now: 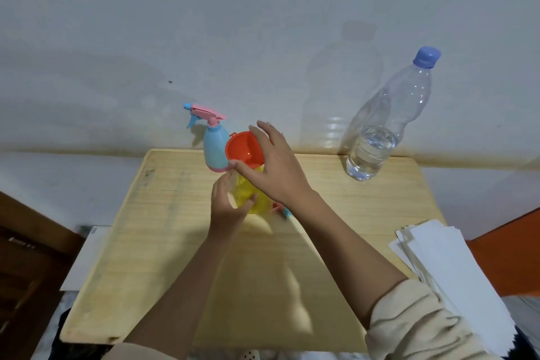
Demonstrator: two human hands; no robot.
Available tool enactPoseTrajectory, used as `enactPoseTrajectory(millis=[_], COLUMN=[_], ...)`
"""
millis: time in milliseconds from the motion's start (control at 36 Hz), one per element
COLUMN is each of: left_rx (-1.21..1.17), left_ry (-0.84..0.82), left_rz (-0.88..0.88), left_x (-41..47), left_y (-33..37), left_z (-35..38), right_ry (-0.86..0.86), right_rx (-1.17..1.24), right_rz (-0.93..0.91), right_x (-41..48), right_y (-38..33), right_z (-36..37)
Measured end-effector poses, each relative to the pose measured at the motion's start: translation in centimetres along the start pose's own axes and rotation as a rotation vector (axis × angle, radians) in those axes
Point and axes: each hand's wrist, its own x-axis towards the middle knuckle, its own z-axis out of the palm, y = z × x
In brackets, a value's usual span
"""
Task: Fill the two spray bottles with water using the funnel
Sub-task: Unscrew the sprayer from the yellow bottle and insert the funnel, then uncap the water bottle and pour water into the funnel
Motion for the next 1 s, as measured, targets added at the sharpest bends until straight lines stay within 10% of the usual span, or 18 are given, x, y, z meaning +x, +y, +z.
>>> enactPoseTrajectory(millis=[222,667,1000], left_rx=[0.021,-0.033,0.000], left_ry=[0.257,-0.522,-0.548], left_rz=[0.195,0.337,0.393], left_x=[-7.1,4.5,7.1], left_y=[3.0,21.7,22.3], left_z=[1.9,18.0,22.1], right_ry=[0.235,0.449,0.390], right_rx=[0.179,0.218,0.244], right_rz=[0.106,0.642,0.632], right_x=[-5.8,-3.1,0.5], right_y=[4.4,18.5,20.1], right_z=[-5.4,-11.5,-12.0])
